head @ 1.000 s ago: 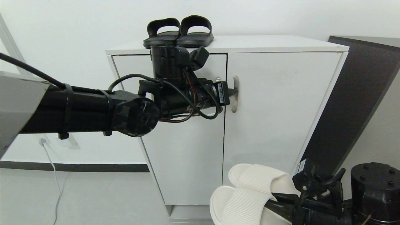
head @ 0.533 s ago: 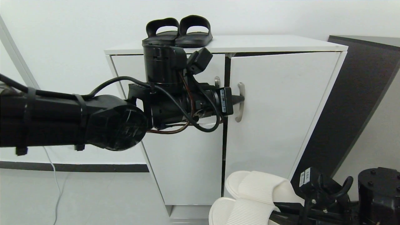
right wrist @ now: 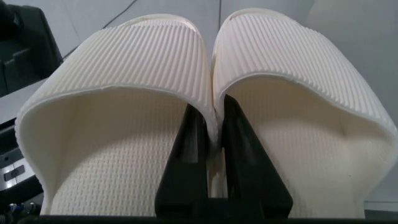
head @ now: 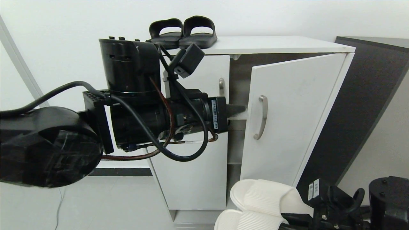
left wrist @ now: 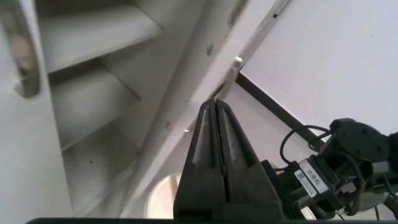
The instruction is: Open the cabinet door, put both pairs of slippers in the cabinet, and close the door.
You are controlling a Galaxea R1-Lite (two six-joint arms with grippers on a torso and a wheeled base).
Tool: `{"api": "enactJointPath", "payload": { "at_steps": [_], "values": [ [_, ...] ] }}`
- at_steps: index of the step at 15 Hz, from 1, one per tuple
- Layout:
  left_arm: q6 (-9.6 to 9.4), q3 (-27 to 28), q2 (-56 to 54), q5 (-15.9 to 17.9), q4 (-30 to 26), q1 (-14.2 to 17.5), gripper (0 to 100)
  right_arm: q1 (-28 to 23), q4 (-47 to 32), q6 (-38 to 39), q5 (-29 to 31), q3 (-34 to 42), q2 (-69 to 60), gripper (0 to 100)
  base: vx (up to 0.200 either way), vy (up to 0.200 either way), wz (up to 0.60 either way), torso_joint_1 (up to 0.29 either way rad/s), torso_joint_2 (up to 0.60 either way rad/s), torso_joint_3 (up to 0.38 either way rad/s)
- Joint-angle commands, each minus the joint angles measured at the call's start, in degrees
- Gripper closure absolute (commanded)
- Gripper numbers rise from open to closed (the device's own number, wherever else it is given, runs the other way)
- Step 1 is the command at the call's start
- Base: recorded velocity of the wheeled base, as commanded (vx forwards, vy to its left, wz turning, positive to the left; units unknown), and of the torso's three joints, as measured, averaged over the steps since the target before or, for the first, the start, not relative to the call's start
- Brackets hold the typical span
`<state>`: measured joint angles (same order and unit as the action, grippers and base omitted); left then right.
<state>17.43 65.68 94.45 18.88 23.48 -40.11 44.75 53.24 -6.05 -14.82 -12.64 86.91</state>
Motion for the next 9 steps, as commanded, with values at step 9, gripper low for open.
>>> {"api": "enactJointPath", "payload": {
  "at_steps": [9],
  "values": [
    [3.92,10.25,17.78,-1.48,10.8,1.44,100,4.73,-0.41,-0.02,0.06,2.45,-0.16,100,-0.022,0.0,0.0,0.0,0.0,0.0]
  ]
}}
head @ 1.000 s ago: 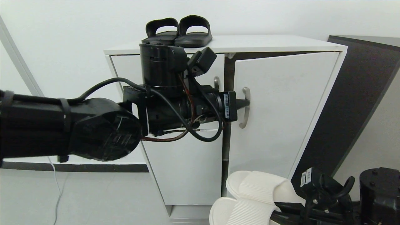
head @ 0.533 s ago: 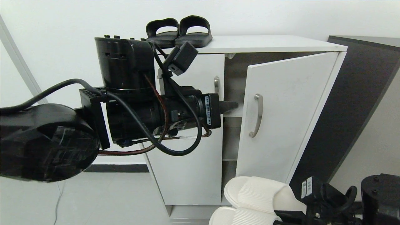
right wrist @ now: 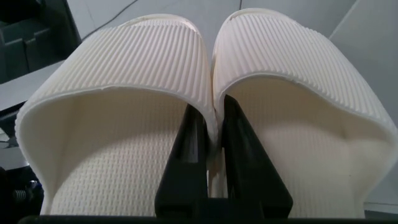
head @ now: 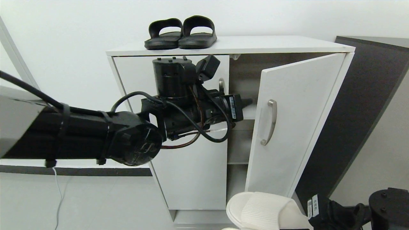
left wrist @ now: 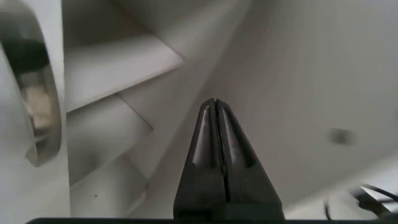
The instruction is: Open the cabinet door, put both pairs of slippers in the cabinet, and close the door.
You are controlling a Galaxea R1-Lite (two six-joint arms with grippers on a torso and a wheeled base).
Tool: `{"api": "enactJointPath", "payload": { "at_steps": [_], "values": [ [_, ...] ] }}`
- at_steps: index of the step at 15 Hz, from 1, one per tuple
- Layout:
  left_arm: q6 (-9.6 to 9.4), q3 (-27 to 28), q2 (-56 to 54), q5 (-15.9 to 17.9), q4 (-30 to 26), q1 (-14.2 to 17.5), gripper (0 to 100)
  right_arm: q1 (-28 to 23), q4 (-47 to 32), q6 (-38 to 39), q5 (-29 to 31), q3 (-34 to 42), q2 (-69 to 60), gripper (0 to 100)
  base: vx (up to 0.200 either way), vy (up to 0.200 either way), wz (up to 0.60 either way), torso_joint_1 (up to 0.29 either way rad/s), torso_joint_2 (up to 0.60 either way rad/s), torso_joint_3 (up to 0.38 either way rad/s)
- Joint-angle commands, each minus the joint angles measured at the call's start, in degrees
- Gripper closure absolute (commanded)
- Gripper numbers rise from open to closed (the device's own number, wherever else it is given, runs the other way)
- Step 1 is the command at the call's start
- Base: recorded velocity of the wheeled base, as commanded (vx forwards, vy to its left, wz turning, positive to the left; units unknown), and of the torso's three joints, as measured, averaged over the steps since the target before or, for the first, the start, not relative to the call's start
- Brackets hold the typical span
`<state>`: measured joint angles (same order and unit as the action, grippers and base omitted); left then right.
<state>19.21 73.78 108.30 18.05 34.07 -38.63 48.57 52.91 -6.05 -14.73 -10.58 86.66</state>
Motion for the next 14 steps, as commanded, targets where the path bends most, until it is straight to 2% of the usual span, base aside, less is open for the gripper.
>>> {"api": "enactJointPath", "payload": {
  "at_steps": [1,4,7,8,9,12,14],
  "values": [
    [2.67,2.51,4.37,-1.0,0.29,-0.04,100,1.35,0.0,-0.02,-0.04,0.74,0.09,100,-0.2,0.0,0.0,0.012,0.0,0.002],
    [2.67,1.9,3.85,-0.92,0.38,-1.18,100,2.5,-0.08,0.07,-0.04,1.62,0.35,100,-0.2,0.0,0.0,0.002,0.0,0.001],
    [2.41,-0.74,2.18,-0.92,2.23,-6.81,100,3.02,0.0,0.07,-0.04,1.88,0.35,100,-0.2,0.0,0.0,0.002,0.0,0.002],
    [2.32,-1.71,1.65,-1.0,3.98,-9.53,100,3.11,0.0,0.07,-0.04,1.88,0.26,100,-0.2,0.0,0.0,0.002,0.0,0.002],
    [2.32,-1.71,1.56,-1.0,5.04,-10.15,100,3.11,0.0,0.07,-0.04,1.97,0.09,100,-0.2,0.0,0.0,-0.002,0.0,0.002],
    [2.32,-1.71,1.56,-1.62,5.13,-9.0,100,3.02,0.18,0.07,-0.04,1.97,0.09,100,0.0,0.0,0.0,0.0,0.0,0.0],
    [0.91,-3.29,-0.11,-6.19,5.3,-6.28,100,2.59,0.35,0.07,0.49,1.09,1.05,100,0.0,0.0,0.0,0.0,0.0,0.0]
  ]
}}
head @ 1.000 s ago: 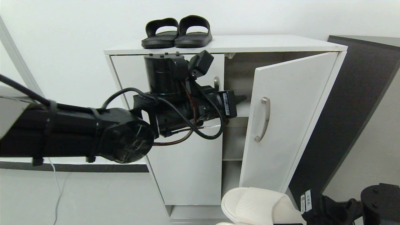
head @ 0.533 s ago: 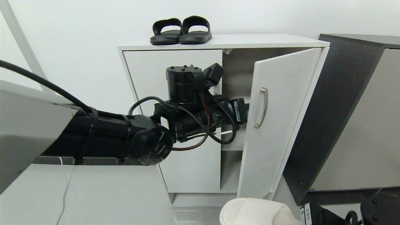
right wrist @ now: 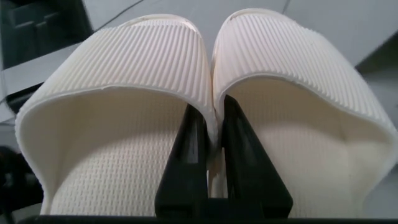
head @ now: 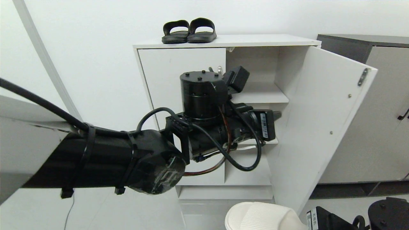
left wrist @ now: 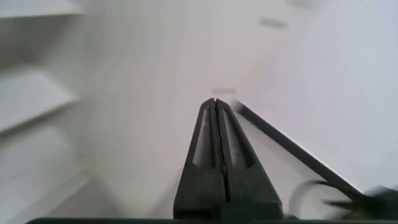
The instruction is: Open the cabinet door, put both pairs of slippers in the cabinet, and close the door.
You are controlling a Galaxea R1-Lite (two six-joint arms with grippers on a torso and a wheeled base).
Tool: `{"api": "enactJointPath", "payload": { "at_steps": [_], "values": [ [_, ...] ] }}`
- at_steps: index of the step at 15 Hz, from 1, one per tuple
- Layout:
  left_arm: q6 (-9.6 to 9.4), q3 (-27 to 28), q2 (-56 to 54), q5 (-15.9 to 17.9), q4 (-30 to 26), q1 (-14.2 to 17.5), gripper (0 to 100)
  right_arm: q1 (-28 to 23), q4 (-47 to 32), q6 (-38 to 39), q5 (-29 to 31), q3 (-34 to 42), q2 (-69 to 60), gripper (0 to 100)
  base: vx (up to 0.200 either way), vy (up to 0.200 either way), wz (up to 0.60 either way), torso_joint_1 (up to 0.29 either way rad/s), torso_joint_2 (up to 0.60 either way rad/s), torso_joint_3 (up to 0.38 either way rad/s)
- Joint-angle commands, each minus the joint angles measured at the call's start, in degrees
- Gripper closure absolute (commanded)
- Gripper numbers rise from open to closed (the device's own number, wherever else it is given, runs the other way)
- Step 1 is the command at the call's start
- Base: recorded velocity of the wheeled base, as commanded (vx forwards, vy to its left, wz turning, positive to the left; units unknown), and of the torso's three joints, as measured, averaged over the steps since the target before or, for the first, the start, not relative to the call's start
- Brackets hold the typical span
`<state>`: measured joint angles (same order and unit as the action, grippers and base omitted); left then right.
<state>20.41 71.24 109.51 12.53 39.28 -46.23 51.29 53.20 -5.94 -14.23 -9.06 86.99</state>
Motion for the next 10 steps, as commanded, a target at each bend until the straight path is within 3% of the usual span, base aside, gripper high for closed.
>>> {"api": "enactJointPath", "payload": {
  "at_steps": [1,2,4,5,6,9,10],
  "values": [
    [-1.86,-2.69,-3.07,-3.83,0.1,3.42,100,-1.19,0.33,0.4,1.31,-2.19,1.78,100,0.0,0.0,0.0,0.0,0.0,0.0],
    [-3.44,-4.88,-5.27,-6.99,0.1,5.18,100,-2.42,0.33,0.84,3.94,-4.3,2.74,100,0.0,0.0,0.0,0.0,0.0,0.0],
    [-5.64,-11.74,-12.65,-13.32,-0.34,9.05,100,-4.18,0.33,5.76,14.75,-10.63,7.58,100,0.0,0.0,0.0,0.0,0.0,0.0],
    [-6.61,-13.94,-14.94,-14.38,-0.52,10.02,100,-4.26,0.33,7.43,18.18,-12.56,9.16,100,0.0,0.0,0.0,0.0,0.0,0.0],
    [-8.72,-20.18,-21.18,-16.93,-1.57,12.83,100,-5.67,0.41,10.33,26.0,-17.49,13.99,100,0.0,0.0,0.0,0.0,0.0,0.0],
    [-11.0,-33.27,-36.65,-25.1,-4.74,14.23,100,-8.48,2.44,12.97,35.94,-25.22,21.46,100,0.0,0.0,0.0,0.0,0.0,0.0],
    [-12.94,-36.35,-42.01,-28.26,-5.79,14.23,100,-9.01,3.58,14.02,39.01,-27.15,23.31,100,0.0,0.0,0.0,0.0,0.0,0.0]
  ]
}}
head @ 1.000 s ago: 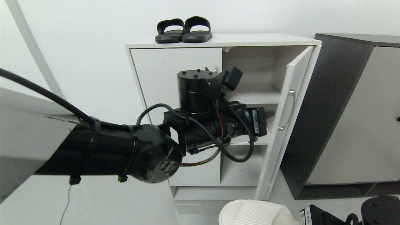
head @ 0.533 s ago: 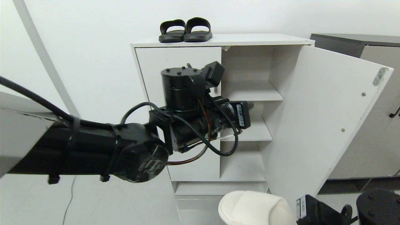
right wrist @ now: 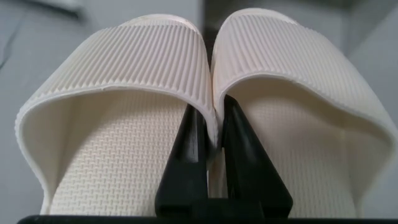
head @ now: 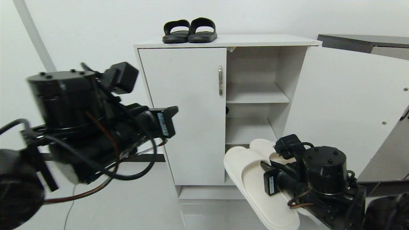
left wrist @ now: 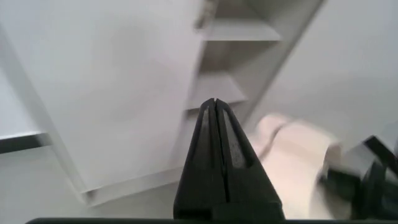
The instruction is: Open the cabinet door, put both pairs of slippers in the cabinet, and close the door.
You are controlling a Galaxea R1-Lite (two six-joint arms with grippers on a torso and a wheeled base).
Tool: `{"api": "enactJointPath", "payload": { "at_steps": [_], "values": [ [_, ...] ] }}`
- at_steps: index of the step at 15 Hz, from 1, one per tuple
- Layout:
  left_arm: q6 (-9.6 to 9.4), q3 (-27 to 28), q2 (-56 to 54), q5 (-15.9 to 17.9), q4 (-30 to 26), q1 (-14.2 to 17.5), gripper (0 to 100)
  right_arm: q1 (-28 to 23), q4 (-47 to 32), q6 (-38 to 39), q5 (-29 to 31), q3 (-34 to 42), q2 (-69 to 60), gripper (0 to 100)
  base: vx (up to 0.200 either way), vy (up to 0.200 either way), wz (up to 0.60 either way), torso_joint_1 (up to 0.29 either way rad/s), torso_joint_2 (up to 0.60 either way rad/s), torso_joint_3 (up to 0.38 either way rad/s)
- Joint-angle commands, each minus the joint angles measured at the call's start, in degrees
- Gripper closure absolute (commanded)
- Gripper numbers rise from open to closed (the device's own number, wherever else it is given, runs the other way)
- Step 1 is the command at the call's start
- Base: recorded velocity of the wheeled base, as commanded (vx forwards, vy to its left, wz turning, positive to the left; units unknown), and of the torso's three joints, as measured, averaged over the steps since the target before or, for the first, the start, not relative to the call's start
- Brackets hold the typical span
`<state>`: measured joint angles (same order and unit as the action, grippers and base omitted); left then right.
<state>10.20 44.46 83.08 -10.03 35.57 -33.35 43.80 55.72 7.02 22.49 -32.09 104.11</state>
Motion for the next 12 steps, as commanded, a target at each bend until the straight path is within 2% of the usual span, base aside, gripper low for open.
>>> {"api": "enactJointPath", "payload": {
  "at_steps": [1,2,3,4,6,7,9,12],
  "values": [
    [-5.19,-11.76,-19.8,-8.95,-3.4,2.42,100,-2.05,1.49,1.5,4.32,-5.36,7.51,100,0.0,0.0,0.0,0.0,0.0,0.0],
    [-8.53,-15.28,-25.77,-10.09,-4.99,8.39,100,-2.49,1.49,1.5,6.25,-6.15,8.48,100,0.0,0.0,0.0,0.0,0.0,0.0],
    [-10.12,-18.44,-30.7,-10.27,-6.13,13.58,100,-2.84,1.58,1.42,7.22,-6.5,9.1,100,0.0,0.0,0.0,0.0,0.0,0.0],
    [-9.85,-21.43,-35.35,-10.36,-6.92,17.45,100,-3.02,1.49,1.42,8.18,-7.47,9.45,100,0.0,0.0,0.0,0.0,0.0,0.0],
    [-9.41,-29.43,-45.81,-10.27,-9.82,28.61,100,-3.11,1.49,1.42,8.97,-7.82,10.33,100,0.0,0.0,0.0,0.0,0.0,0.0],
    [-9.41,-34.09,-51.53,-9.83,-10.44,32.56,100,-3.11,1.49,1.42,8.97,-7.73,10.5,100,0.0,0.0,0.0,0.0,0.0,0.0],
    [-9.68,-41.38,-62.34,-9.92,-13.51,33.88,100,-3.02,1.49,1.33,8.97,-7.64,10.5,100,0.0,0.0,0.0,0.0,0.0,0.0],
    [-9.76,-43.32,-76.93,-9.92,-28.19,37.31,100,-3.02,1.49,1.24,8.97,-7.55,10.59,100,0.0,0.0,0.0,0.0,0.0,0.0]
  ]
}}
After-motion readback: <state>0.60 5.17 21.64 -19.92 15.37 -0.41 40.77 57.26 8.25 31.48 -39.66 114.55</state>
